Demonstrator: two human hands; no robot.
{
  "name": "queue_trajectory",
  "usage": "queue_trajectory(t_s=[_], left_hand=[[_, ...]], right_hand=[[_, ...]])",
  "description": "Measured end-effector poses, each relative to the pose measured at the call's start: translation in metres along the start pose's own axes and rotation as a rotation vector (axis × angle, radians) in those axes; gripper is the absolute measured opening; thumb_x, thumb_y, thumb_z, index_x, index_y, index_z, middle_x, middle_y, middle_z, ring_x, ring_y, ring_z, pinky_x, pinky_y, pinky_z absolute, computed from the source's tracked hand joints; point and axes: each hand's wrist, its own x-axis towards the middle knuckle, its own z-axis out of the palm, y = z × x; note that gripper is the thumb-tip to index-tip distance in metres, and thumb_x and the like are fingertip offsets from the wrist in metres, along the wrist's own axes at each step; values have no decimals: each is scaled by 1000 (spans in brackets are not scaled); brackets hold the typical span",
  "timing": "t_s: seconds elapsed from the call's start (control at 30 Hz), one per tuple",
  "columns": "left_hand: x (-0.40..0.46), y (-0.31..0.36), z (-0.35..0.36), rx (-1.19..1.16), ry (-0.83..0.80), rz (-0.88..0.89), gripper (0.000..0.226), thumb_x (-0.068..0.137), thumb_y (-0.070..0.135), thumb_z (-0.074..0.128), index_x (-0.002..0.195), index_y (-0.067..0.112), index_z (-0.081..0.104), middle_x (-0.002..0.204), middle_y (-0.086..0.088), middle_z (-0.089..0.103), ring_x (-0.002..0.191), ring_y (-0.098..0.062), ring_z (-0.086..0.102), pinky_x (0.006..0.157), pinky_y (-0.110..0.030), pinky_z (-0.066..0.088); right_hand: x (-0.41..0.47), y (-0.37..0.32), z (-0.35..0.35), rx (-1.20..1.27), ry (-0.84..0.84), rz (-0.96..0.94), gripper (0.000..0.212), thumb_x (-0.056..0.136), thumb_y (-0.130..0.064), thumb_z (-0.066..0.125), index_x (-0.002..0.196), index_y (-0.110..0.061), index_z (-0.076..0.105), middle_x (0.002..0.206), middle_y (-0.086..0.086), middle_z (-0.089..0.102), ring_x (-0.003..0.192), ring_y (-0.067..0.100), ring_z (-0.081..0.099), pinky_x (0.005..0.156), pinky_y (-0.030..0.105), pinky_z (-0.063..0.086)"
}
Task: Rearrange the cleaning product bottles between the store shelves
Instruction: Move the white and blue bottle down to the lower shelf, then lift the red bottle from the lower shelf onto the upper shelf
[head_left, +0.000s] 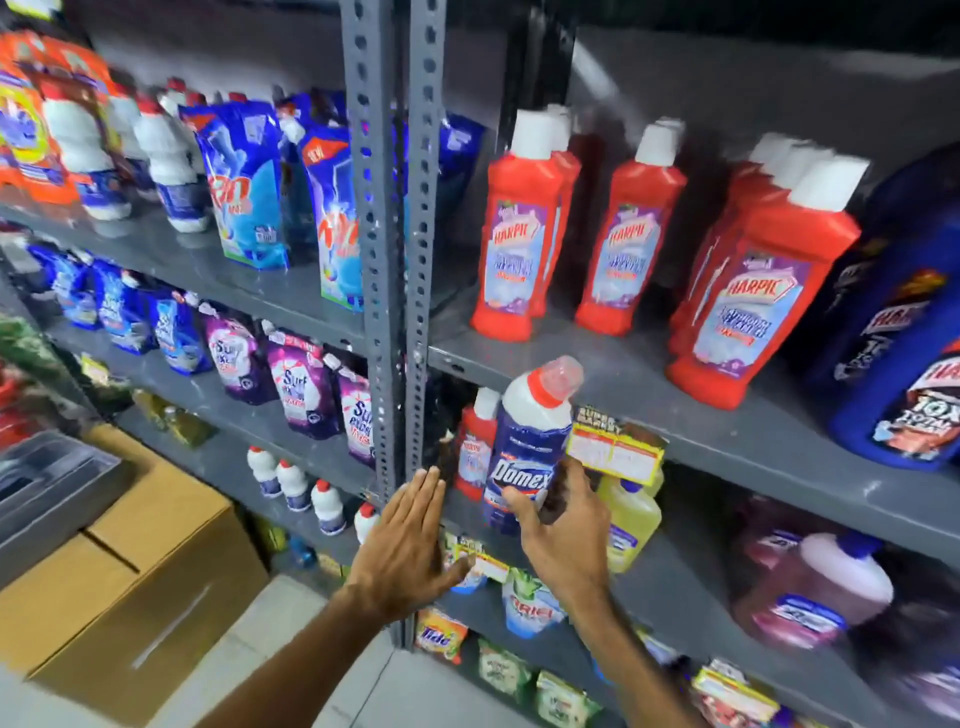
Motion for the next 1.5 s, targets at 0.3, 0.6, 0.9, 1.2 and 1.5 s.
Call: queue_trajectory(t_s=[0.3, 0.6, 0.9, 1.2, 1.5], left_hand=[[32, -7, 118, -27, -220, -23, 111, 93, 80, 20, 163, -5, 6, 173, -24, -5, 164, -35, -2, 133, -47, 7], [66, -16, 180, 67, -199, -92, 112, 94, 81, 14, 160, -10, 17, 171, -29, 14, 162, -40, 14, 131, -47, 5], [73, -18, 189, 40, -161, -119, 110, 93, 85, 2, 158, -3, -7, 173, -26, 3, 163, -38, 4, 133, -47, 2], [74, -15, 183, 45, -206, -137, 111, 86, 86, -14, 155, 0, -23, 172, -24, -15, 162, -35, -12, 134, -47, -4], [74, -16, 181, 78, -242, -135, 113, 90, 86, -4, 160, -2, -15, 172, -24, -17, 161, -34, -16, 131, -45, -11]], right_hand=[[-24, 135, 30, -143, -9, 202, 41, 78, -31, 89, 106, -23, 59, 93, -6, 76, 78, 10, 70, 66, 0, 41], [24, 197, 58, -131, 103, 199, 47, 81, -19, 89, 110, -24, 53, 101, 1, 75, 89, 20, 70, 78, 22, 52], [67, 224, 61, -197, 102, 214, 61, 87, -24, 88, 133, 0, 55, 129, 20, 73, 117, 40, 70, 98, 57, 55], [44, 213, 67, -30, 135, 245, 64, 90, -23, 87, 141, -7, 51, 140, 13, 66, 128, 24, 67, 102, 43, 60], [22, 170, 126, 13, 36, 206, 60, 93, -25, 83, 143, -6, 56, 141, 12, 63, 129, 22, 61, 101, 5, 45]])
